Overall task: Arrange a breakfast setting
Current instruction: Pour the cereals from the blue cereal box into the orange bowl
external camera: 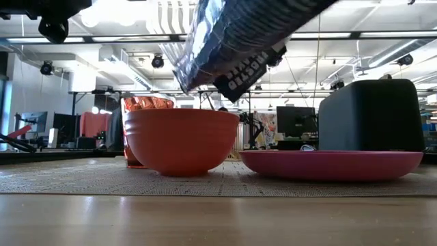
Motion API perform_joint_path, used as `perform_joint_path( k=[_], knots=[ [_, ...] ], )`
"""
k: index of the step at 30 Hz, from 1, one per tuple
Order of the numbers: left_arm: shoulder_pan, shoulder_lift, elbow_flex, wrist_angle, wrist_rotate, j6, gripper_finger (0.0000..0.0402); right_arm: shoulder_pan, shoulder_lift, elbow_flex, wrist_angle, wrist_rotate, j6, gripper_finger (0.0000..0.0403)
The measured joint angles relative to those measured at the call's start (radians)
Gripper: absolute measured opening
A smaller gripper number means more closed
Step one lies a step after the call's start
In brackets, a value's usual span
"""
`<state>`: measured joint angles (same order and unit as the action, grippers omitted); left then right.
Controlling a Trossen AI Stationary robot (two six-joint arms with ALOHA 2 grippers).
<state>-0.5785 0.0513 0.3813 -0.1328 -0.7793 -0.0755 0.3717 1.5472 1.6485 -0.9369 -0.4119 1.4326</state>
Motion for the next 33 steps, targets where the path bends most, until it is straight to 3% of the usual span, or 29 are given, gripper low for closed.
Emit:
perform_joint_path(
  k=[21,28,33],
  knots=[
    [0.000,-0.007,0.000,-0.055,0.000,0.095,0.0093,-0.141,0.019,0.000,0.112,-0.169,0.263,0.0017],
    [0.000,-0.011,0.000,-0.074,0.000,0.108,0.0093,-0.145,0.019,0.000,0.157,-0.174,0.379,0.0017],
    [0.000,-0.013,0.000,-0.073,0.000,0.128,0.0093,-0.157,0.019,0.000,0.163,-0.169,0.357,0.0017]
  ],
)
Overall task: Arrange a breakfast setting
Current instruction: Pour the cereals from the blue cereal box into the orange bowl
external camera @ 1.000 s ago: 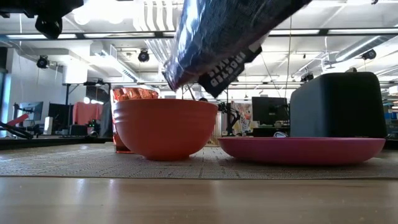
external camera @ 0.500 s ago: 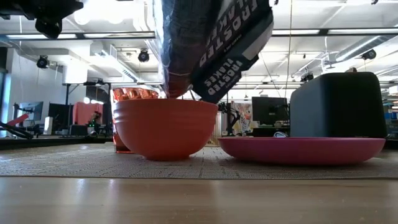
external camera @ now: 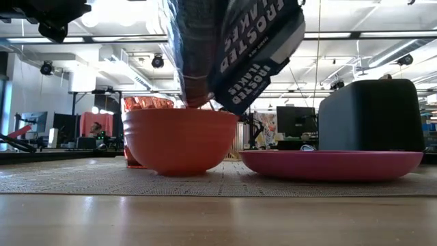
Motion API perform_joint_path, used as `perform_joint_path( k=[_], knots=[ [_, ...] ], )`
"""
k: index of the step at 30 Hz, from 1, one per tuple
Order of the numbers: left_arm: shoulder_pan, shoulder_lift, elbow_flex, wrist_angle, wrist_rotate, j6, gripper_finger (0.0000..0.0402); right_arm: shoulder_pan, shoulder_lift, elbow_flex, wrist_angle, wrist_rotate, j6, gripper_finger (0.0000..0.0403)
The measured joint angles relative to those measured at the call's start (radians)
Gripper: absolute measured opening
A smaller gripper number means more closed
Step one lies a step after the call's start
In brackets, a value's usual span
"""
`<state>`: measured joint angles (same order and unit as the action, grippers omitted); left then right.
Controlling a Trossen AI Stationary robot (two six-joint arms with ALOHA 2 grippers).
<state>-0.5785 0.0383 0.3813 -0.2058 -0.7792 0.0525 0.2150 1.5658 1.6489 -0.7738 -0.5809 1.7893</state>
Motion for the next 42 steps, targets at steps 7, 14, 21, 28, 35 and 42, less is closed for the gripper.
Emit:
perform_joint_path(
  k=[7,14,21,28,35,42],
  knots=[
    [0.000,-0.008,0.000,0.001,0.000,0.017,0.0093,-0.007,0.000,0.000,0.034,0.003,0.048,0.0017],
    [0.000,-0.009,0.000,0.000,0.000,0.018,0.0093,-0.020,0.000,0.001,0.117,-0.002,0.139,0.0017],
    [0.000,-0.012,0.000,-0.007,0.000,0.018,0.0093,-0.033,0.015,0.000,0.172,-0.001,0.168,0.0017],
    [0.000,-0.023,0.000,-0.030,0.000,0.017,0.0093,-0.045,0.033,0.000,0.224,-0.012,0.183,0.0017],
    [0.000,-0.037,0.000,-0.049,0.000,0.017,0.0093,-0.045,0.056,0.000,0.253,-0.037,0.215,0.0017],
    [0.000,-0.037,0.000,-0.051,0.000,0.015,0.0093,-0.047,0.060,0.000,0.271,-0.045,0.279,0.0017]
  ],
)
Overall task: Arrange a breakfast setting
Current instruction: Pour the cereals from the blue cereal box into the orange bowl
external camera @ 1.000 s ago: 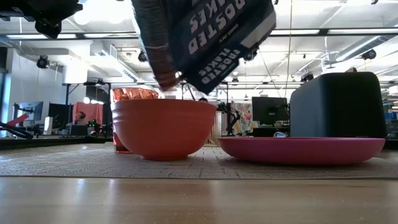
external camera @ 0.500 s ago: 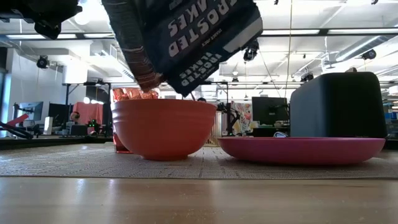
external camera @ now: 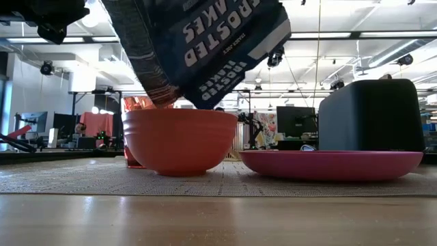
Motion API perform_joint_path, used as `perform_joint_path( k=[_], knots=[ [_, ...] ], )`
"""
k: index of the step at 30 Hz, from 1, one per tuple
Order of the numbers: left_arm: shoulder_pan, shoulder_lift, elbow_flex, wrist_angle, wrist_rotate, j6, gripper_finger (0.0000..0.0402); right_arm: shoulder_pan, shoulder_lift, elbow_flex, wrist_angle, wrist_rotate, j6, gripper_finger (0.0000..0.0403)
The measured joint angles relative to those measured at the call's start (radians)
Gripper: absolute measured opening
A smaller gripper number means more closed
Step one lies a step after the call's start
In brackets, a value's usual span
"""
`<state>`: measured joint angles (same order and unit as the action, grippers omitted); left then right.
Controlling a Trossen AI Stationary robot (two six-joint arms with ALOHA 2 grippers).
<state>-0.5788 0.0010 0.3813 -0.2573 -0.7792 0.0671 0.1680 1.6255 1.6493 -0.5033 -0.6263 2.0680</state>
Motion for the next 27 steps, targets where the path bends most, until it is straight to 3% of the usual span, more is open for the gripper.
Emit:
perform_joint_path(
  k=[27],
  knots=[
    [0.000,-0.001,0.000,-0.043,0.001,-0.033,0.0093,-0.082,0.013,0.000,0.015,-0.060,0.055,0.0017]
  ],
)
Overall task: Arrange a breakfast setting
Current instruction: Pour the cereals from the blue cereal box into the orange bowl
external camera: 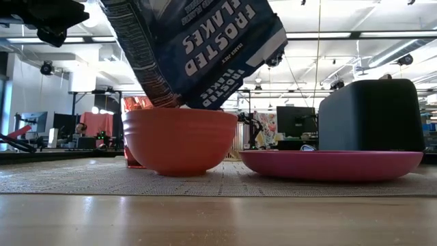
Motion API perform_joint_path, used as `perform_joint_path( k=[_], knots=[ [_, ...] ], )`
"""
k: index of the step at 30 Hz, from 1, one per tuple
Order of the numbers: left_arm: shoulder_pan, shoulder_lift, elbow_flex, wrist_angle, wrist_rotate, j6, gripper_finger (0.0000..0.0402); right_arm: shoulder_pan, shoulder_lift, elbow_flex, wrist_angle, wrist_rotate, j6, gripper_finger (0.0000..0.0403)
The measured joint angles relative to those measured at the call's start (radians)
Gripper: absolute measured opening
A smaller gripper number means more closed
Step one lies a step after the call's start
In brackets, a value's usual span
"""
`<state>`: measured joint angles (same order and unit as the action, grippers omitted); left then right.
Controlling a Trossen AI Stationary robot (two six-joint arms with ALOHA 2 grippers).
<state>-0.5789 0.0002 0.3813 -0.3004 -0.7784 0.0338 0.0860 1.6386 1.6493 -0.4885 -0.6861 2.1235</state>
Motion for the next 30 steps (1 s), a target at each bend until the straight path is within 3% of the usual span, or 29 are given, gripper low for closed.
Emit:
perform_joint_path(
  k=[12,30],
  knots=[
    [0.000,0.000,0.000,-0.016,0.000,-0.025,0.0093,-0.002,0.000,0.000,0.008,-0.052,0.083,0.0017],
    [0.000,0.001,0.000,-0.025,0.000,-0.068,0.0093,-0.002,0.000,0.033,-0.010,-0.028,0.076,0.0017]
  ],
)
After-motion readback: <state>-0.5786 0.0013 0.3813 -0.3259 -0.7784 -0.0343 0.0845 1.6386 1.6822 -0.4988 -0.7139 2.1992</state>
